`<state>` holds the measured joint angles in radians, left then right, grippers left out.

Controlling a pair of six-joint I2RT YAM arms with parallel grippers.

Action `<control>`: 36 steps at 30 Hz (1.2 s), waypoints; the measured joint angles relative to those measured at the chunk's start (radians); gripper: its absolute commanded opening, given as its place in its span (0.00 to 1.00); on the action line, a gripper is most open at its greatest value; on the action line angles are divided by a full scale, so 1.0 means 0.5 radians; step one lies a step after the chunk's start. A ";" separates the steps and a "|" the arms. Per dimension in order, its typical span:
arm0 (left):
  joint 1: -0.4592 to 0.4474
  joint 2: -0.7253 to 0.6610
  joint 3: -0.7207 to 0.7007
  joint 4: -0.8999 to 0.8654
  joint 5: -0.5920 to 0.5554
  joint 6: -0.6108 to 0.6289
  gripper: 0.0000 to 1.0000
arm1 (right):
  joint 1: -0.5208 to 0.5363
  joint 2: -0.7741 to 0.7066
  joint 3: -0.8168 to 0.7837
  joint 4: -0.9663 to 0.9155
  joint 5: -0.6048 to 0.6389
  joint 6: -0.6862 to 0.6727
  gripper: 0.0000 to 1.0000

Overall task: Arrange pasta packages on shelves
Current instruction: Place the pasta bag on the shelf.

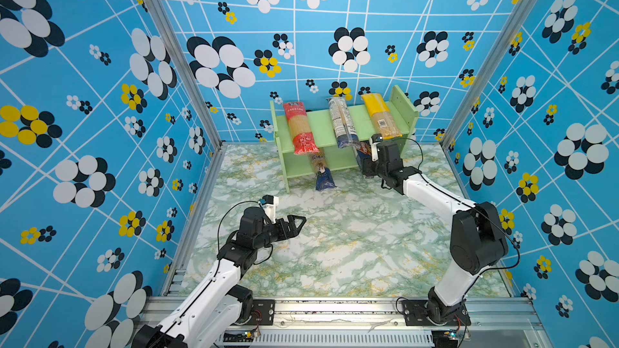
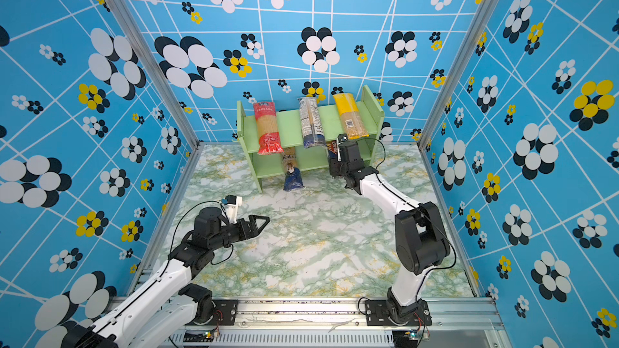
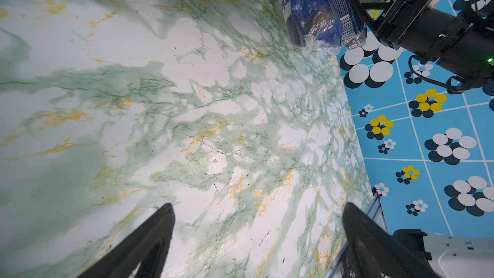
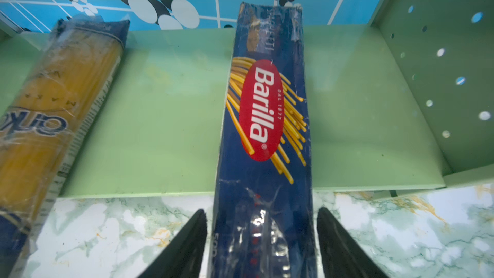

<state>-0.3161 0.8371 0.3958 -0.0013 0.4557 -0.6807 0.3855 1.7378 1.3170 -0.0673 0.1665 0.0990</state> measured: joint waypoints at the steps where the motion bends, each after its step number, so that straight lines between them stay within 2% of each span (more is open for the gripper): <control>1: 0.000 -0.007 0.000 -0.002 0.000 0.000 0.99 | 0.000 -0.020 0.000 -0.001 -0.002 -0.011 0.70; 14: 0.000 -0.024 0.118 -0.095 -0.001 0.046 0.99 | -0.005 -0.354 -0.014 -0.267 -0.130 -0.170 0.74; 36: 0.001 0.066 0.346 -0.168 -0.047 0.108 0.99 | -0.005 -0.908 -0.417 -0.743 -0.460 -0.178 0.80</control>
<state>-0.3157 0.8703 0.5686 -0.0853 0.4320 -0.6270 0.3832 1.2839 1.1088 -0.4389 -0.0635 0.0101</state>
